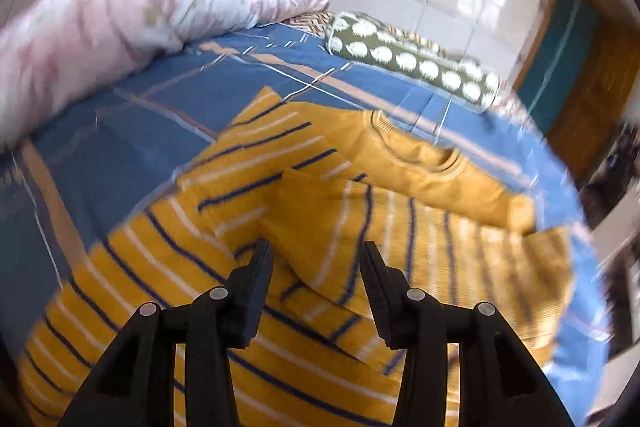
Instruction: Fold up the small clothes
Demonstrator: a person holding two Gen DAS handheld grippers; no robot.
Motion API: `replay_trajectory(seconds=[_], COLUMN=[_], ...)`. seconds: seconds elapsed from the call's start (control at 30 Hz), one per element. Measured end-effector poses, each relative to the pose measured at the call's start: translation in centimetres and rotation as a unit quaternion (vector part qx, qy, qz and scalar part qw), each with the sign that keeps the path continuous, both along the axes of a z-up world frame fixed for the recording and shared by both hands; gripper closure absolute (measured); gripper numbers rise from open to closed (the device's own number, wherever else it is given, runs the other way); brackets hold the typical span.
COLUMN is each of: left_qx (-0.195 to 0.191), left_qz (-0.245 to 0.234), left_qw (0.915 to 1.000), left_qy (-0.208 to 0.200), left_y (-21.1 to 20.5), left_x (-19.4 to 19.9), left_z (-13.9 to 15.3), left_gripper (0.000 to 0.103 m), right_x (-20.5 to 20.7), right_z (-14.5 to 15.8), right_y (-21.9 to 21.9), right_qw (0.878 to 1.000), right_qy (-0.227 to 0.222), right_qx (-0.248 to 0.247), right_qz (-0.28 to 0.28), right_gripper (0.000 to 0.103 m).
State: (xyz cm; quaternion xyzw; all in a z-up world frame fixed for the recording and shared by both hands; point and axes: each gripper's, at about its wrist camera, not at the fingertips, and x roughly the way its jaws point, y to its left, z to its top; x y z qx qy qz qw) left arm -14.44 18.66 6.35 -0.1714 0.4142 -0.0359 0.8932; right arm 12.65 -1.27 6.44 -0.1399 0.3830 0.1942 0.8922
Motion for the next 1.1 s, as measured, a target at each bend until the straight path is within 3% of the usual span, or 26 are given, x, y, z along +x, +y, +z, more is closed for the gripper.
replay_trajectory(seconds=[0.17, 0.3, 0.33, 0.43, 0.53, 0.67, 0.77, 0.83, 0.97, 1.1], left_qx=[-0.004, 0.004, 0.008, 0.018, 0.036, 0.051, 0.058, 0.069, 0.109, 0.14], left_qz=[0.003, 0.008, 0.01, 0.022, 0.037, 0.045, 0.053, 0.056, 0.064, 0.053], left_qw=[1.0, 0.9999, 0.9999, 0.9996, 0.9987, 0.9977, 0.9968, 0.9958, 0.9917, 0.9887], left_qy=[-0.002, -0.006, -0.007, -0.006, -0.001, 0.006, 0.012, 0.02, 0.021, 0.014], left_y=[0.5, 1.3, 1.5, 2.1, 2.7, 3.1, 3.3, 3.3, 3.2, 2.4], left_x=[0.0, -0.3, -0.4, -0.4, -0.2, -0.1, 0.0, 0.1, 0.4, 1.4], left_z=[-0.3, -0.7, -0.8, -1.0, -1.3, -1.5, -1.5, -1.3, -0.5, 0.5], left_gripper=[0.016, 0.016, 0.016, 0.016, 0.016, 0.016, 0.016, 0.016, 0.016, 0.016], right_x=[3.2, 4.9, 5.0, 4.8, 4.6, 5.1, 5.3, 5.4, 3.5, -0.8], right_z=[-1.4, -3.7, -4.0, -3.5, -1.6, 0.2, -0.3, -1.5, -0.4, 2.3], right_y=[2.2, 3.8, 3.7, 3.3, 3.0, 4.5, 7.3, 8.5, 6.3, 0.4], right_qw=[0.998, 0.997, 0.996, 0.996, 0.996, 0.996, 0.995, 0.993, 0.991, 0.991], right_qy=[0.052, 0.067, 0.073, 0.068, 0.05, 0.058, 0.082, 0.105, 0.108, 0.107], right_qx=[0.036, -0.023, -0.02, -0.014, 0.013, 0.05, 0.061, 0.052, 0.075, 0.082], right_qz=[-0.015, -0.04, -0.041, -0.059, -0.069, -0.052, -0.022, -0.011, -0.011, 0.012], right_gripper=[0.055, 0.057, 0.061, 0.092, 0.093, 0.093, 0.092, 0.084, 0.071, 0.059])
